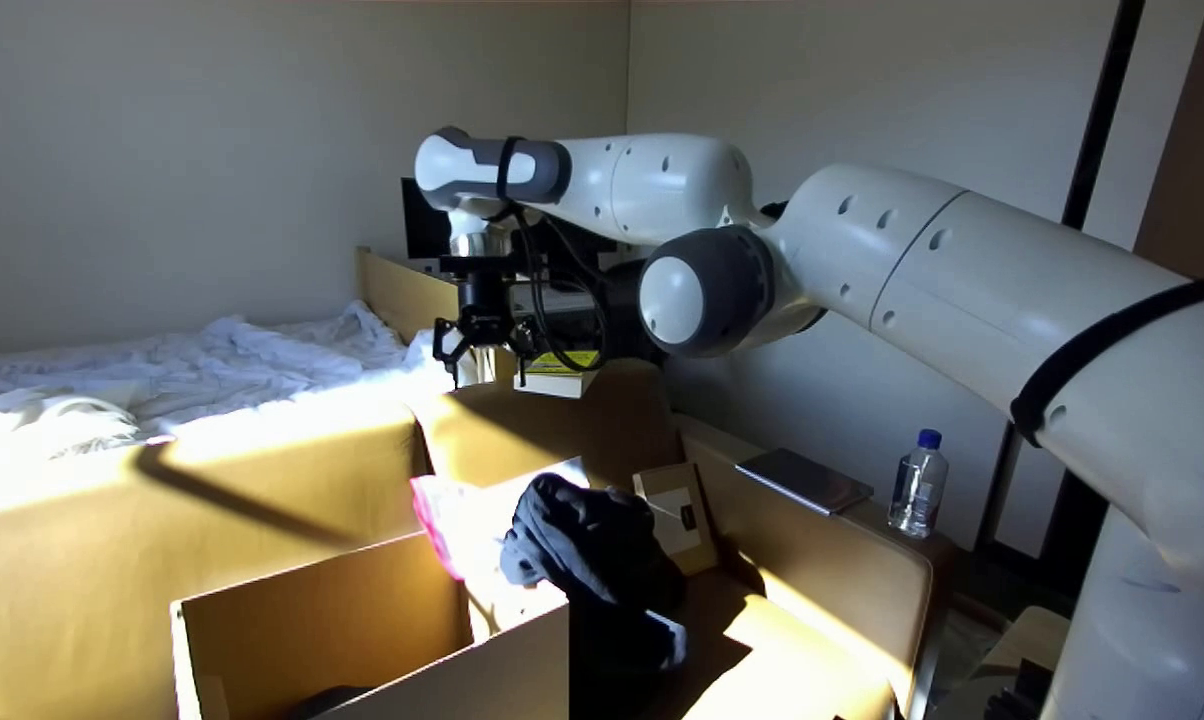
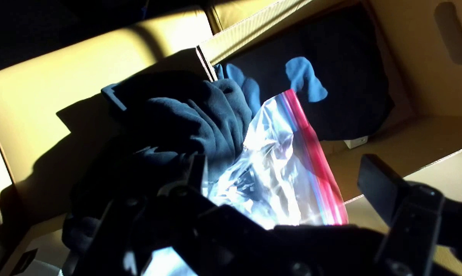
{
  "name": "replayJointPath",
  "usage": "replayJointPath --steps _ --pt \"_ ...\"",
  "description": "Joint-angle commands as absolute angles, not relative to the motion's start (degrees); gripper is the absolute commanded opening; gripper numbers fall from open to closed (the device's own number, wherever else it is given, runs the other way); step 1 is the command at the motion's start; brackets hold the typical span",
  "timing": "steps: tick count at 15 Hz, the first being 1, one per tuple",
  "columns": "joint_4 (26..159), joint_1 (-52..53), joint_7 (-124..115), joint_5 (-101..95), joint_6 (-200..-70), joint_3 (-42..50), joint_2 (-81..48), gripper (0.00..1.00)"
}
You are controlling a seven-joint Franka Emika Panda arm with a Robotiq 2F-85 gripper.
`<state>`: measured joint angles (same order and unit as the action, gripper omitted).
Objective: Remove the plastic and black hoodie from the box ad place them on the right side of the sofa
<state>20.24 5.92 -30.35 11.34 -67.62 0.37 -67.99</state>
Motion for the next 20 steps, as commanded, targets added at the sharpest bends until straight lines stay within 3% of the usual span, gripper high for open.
replayJointPath --steps 1,4,10,15,20 --pt "20.3 12.5 -27.3 9.1 -66.3 0.5 -69.0 1.00" --pt "22.5 17.6 -35.4 9.4 -72.9 -1.4 -72.3 1.00" --pt "19.6 18.0 -46.6 10.5 -97.9 -3.7 -82.8 1.00" --pt "20.7 22.9 -47.5 5.1 -116.1 -0.3 -84.1 1.00" --pt "22.7 27.6 -45.2 -1.6 -108.7 2.8 -81.9 1.00"
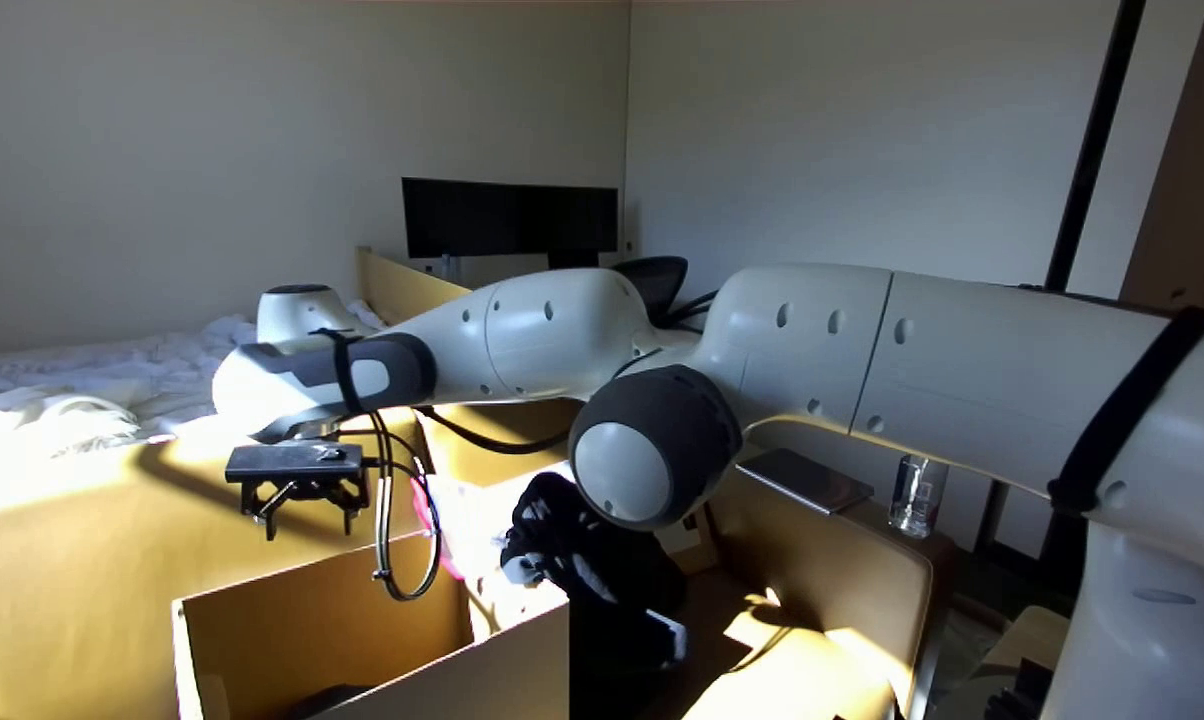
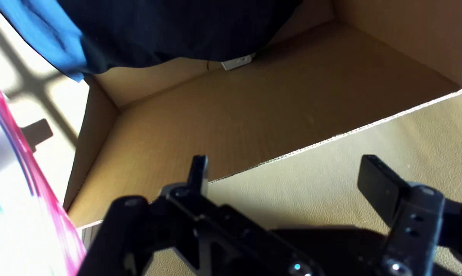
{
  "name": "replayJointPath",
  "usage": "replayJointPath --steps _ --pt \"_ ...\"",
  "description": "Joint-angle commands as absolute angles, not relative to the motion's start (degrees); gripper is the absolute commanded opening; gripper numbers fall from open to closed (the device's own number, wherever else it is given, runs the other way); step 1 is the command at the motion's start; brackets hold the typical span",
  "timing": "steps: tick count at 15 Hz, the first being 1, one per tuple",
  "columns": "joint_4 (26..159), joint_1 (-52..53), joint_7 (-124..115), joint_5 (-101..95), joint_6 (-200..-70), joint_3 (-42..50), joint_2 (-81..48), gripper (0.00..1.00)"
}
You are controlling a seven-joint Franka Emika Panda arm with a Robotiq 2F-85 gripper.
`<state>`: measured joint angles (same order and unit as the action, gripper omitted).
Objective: Remove the plastic and black hoodie from the box ad place them on the right side of the sofa
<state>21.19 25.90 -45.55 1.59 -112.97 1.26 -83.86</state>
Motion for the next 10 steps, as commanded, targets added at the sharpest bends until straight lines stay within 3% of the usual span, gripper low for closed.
replayJointPath --steps 1,10 --pt "21.5 26.6 -45.6 -0.1 -111.7 1.2 -83.5 1.00" --pt "21.4 27.6 -45.6 -1.3 -110.0 2.3 -83.4 1.00"
